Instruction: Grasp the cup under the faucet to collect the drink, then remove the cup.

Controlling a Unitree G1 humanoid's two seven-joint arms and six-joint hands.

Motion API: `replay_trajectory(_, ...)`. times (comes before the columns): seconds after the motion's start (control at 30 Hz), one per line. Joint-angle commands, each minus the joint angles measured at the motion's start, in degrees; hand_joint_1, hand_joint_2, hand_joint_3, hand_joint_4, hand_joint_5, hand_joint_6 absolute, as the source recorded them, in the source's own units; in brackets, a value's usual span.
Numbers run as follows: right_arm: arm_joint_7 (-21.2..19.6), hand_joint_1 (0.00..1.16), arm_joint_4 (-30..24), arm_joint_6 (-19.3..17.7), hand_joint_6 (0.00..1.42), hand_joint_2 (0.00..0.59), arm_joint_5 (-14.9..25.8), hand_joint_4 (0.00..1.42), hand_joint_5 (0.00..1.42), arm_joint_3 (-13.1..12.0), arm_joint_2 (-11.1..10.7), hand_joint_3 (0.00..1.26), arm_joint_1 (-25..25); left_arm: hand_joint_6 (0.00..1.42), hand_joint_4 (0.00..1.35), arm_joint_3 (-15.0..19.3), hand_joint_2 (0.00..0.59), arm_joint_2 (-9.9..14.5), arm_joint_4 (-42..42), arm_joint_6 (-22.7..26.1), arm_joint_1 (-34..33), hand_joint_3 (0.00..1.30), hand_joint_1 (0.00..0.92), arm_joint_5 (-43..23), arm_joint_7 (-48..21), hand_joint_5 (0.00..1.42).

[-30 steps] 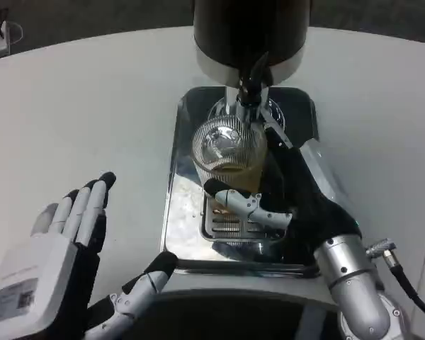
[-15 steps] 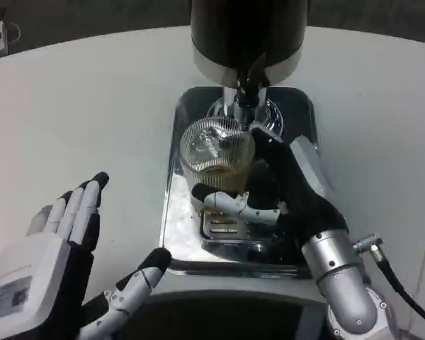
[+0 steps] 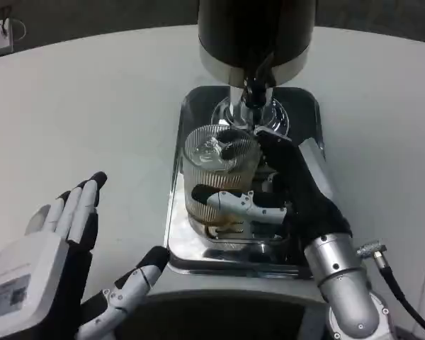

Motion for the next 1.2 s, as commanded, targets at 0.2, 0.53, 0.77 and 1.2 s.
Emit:
replay_trajectory(0.2,-1.0,1.11,-3.4,-0.5,1.42,0.198,0.9,1.05,1.20,-1.3,0.7,0.80,1.6,0.00,0.00,-0.5,0.184,0.3,0.0,0.4,-0.4,0.00,0.000,0.2,-0.6,0.00)
replay_trajectory(0.53,2.6,1.11,-12.0,0.9,1.42,0.167,1.8,1.05,1.20,-0.1,0.5,0.83,6.7,0.00,0.00,-1.5,0.184,0.3,1.1,0.0,-1.2,0.00,0.000,-0.1,-0.1,0.00)
replay_trajectory(0.77,4.8,1.12,-15.7,1.8,1.42,0.144,0.7,1.06,1.20,1.7,0.2,0.83,9.2,0.00,0.00,-1.5,0.184,0.3,1.1,-0.3,-0.9,0.00,0.000,-0.4,0.2,0.00)
replay_trajectory(1.2,5.4,1.12,-21.8,2.9,1.42,0.132,0.1,1.06,1.20,1.7,0.0,0.84,14.3,0.00,0.00,-1.4,0.184,0.2,0.7,-1.7,0.7,0.00,0.000,-0.4,1.2,0.00)
